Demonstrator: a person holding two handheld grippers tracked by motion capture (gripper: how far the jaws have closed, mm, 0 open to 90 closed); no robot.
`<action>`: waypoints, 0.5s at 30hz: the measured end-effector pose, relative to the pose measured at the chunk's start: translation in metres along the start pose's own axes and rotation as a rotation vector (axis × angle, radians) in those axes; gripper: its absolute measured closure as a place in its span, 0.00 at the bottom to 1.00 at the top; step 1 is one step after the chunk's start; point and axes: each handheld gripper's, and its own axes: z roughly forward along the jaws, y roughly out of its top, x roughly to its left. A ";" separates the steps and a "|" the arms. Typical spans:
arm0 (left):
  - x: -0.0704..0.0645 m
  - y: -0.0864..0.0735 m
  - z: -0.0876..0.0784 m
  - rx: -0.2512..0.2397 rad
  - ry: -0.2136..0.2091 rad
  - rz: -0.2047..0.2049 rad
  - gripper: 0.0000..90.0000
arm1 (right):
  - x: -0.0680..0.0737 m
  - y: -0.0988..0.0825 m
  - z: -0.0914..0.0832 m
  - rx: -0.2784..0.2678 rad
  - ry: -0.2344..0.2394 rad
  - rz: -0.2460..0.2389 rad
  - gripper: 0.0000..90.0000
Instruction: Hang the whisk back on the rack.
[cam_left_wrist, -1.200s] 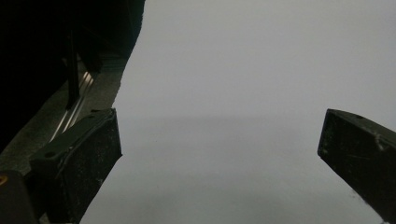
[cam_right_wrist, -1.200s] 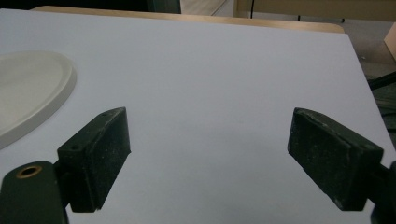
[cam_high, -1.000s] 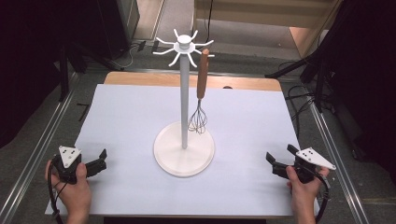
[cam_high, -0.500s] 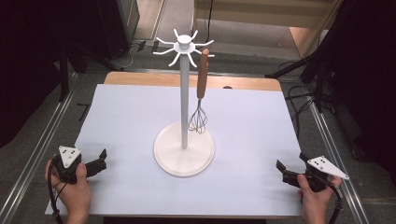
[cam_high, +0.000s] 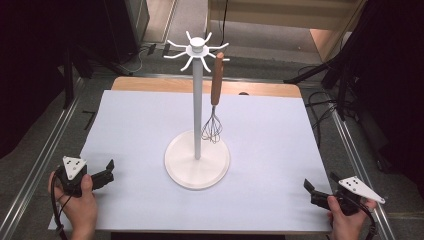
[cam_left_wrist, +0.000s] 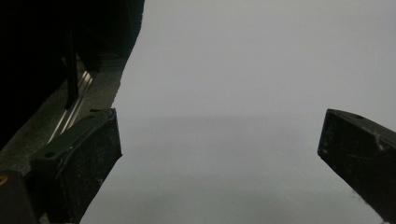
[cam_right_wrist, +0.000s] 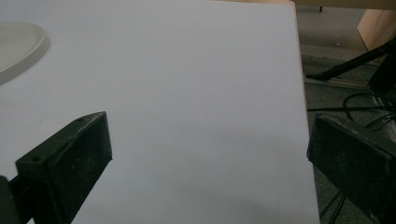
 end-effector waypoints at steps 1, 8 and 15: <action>0.000 0.000 0.000 0.001 0.000 0.000 0.00 | -0.001 -0.001 0.000 -0.002 -0.002 -0.004 0.00; 0.000 0.000 0.000 0.002 -0.001 -0.006 0.00 | 0.000 -0.005 0.001 0.005 0.013 -0.007 0.00; 0.000 0.000 0.000 0.002 -0.001 -0.006 0.00 | -0.002 -0.005 0.002 0.015 0.017 0.010 0.01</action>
